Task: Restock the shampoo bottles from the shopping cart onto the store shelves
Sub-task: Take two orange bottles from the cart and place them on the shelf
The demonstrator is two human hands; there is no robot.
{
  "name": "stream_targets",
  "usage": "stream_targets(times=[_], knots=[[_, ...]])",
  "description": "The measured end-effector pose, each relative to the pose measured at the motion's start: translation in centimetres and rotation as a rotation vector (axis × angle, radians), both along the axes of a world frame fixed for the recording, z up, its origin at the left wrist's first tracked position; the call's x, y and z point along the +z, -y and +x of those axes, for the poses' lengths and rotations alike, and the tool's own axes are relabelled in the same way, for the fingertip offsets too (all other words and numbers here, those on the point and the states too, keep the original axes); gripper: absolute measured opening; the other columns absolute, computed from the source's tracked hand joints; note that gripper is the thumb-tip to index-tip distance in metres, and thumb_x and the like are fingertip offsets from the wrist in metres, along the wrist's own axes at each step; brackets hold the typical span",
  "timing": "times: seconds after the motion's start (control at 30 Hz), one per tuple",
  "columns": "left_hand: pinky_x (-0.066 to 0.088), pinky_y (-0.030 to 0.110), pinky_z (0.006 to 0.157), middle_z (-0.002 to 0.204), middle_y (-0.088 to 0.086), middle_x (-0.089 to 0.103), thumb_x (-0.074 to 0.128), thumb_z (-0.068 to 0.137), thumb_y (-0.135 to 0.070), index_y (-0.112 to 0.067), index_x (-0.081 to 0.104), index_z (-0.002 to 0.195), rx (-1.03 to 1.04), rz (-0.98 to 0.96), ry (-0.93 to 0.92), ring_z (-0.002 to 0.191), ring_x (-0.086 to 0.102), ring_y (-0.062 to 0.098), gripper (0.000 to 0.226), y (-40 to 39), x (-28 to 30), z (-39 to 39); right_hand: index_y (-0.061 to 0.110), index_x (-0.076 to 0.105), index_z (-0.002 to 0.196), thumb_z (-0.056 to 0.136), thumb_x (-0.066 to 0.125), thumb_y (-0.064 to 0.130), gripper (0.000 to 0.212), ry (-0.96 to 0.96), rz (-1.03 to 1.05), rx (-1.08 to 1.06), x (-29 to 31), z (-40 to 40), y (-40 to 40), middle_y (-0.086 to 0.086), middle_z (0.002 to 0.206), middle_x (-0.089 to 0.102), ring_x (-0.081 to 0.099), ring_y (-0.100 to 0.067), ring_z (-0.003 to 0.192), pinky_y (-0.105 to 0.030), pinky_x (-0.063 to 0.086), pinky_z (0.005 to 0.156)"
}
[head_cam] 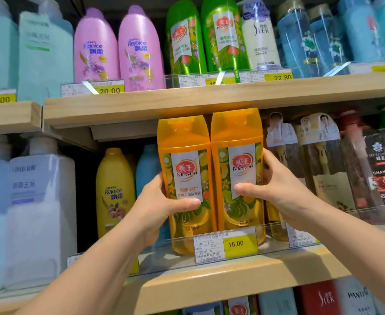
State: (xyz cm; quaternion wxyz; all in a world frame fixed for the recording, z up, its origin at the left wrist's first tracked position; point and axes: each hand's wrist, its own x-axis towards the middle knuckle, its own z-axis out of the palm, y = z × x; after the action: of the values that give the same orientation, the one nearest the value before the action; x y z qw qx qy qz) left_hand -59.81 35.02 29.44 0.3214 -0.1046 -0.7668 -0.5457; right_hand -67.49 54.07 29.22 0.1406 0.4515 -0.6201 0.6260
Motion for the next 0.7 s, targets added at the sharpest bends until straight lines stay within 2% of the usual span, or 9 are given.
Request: stream_targets(times=[0.07,0.13,0.33,0.37,0.4,0.47,0.63,0.7], knots=[[0.051,0.022,0.066,0.093,-0.005,0.065,0.072,0.067,-0.004,-0.027,0.051,0.099,0.004,0.004,0.04,0.087,0.061,0.009,0.044,0.0,0.5,-0.3,0.027,0.035,0.13,0.064,0.073,0.019,0.077,-0.004,0.027,-0.012,0.2,-0.2,0.3,0.007,0.118,0.056,0.056,-0.011,0.107,-0.035,0.049,0.092],[0.051,0.032,0.077,0.095,-0.001,0.065,0.071,0.069,-0.004,-0.022,0.049,0.105,0.004,0.017,0.091,0.091,0.061,0.016,0.046,0.1,0.9,-0.8,0.029,0.037,0.125,0.07,0.072,0.013,0.067,-0.016,0.059,-0.005,0.5,-0.3,0.6,0.011,0.11,0.057,0.058,-0.007,0.1,-0.027,0.052,0.081],[0.051,0.036,0.076,0.093,0.005,0.065,0.067,0.073,-0.003,-0.017,0.05,0.106,-0.022,0.098,0.175,0.086,0.062,0.021,0.04,0.5,1.2,-1.5,0.033,0.037,0.114,0.074,0.07,0.012,0.055,0.016,0.078,-0.012,0.7,-0.7,0.9,0.019,0.097,0.055,0.057,-0.002,0.088,-0.014,0.052,0.063],[0.051,0.035,0.074,0.092,0.004,0.065,0.067,0.073,-0.002,-0.018,0.051,0.103,-0.033,0.096,0.177,0.085,0.062,0.021,0.037,0.5,1.2,-1.5,0.031,0.037,0.113,0.075,0.069,0.012,0.054,0.048,0.059,-0.018,0.7,-1.0,0.8,0.016,0.098,0.057,0.058,-0.004,0.089,-0.014,0.052,0.064],[0.051,0.034,0.072,0.091,0.003,0.065,0.066,0.074,-0.002,-0.02,0.052,0.099,-0.045,0.094,0.182,0.084,0.062,0.02,0.034,0.5,1.2,-1.6,0.028,0.038,0.114,0.075,0.069,0.011,0.053,0.085,0.044,-0.02,0.8,-1.4,0.9,0.009,0.101,0.059,0.059,-0.01,0.093,-0.018,0.052,0.071],[0.051,0.033,0.07,0.09,0.002,0.065,0.066,0.074,-0.002,-0.023,0.052,0.092,-0.063,0.093,0.184,0.083,0.062,0.019,0.031,0.4,1.2,-1.7,0.026,0.039,0.116,0.075,0.069,0.011,0.053,0.136,0.055,-0.026,1.0,-1.8,1.1,0.0,0.11,0.061,0.058,-0.018,0.102,-0.031,0.049,0.087],[0.05,0.035,0.075,0.093,0.004,0.065,0.065,0.074,-0.001,-0.024,0.052,0.089,-0.082,0.095,0.164,0.087,0.061,0.021,0.03,0.6,1.1,-1.8,0.026,0.041,0.116,0.077,0.068,0.01,0.051,0.195,0.146,-0.005,1.7,-1.8,1.3,0.0,0.104,0.062,0.059,-0.022,0.103,-0.04,0.046,0.093],[0.051,0.034,0.073,0.091,0.003,0.065,0.064,0.074,0.0,-0.024,0.052,0.088,-0.082,0.085,0.154,0.085,0.061,0.02,0.03,0.5,1.1,-1.8,0.025,0.043,0.114,0.077,0.067,0.011,0.047,0.245,0.172,0.026,2.0,-1.9,0.8,-0.003,0.105,0.063,0.06,-0.023,0.101,-0.04,0.048,0.09]])
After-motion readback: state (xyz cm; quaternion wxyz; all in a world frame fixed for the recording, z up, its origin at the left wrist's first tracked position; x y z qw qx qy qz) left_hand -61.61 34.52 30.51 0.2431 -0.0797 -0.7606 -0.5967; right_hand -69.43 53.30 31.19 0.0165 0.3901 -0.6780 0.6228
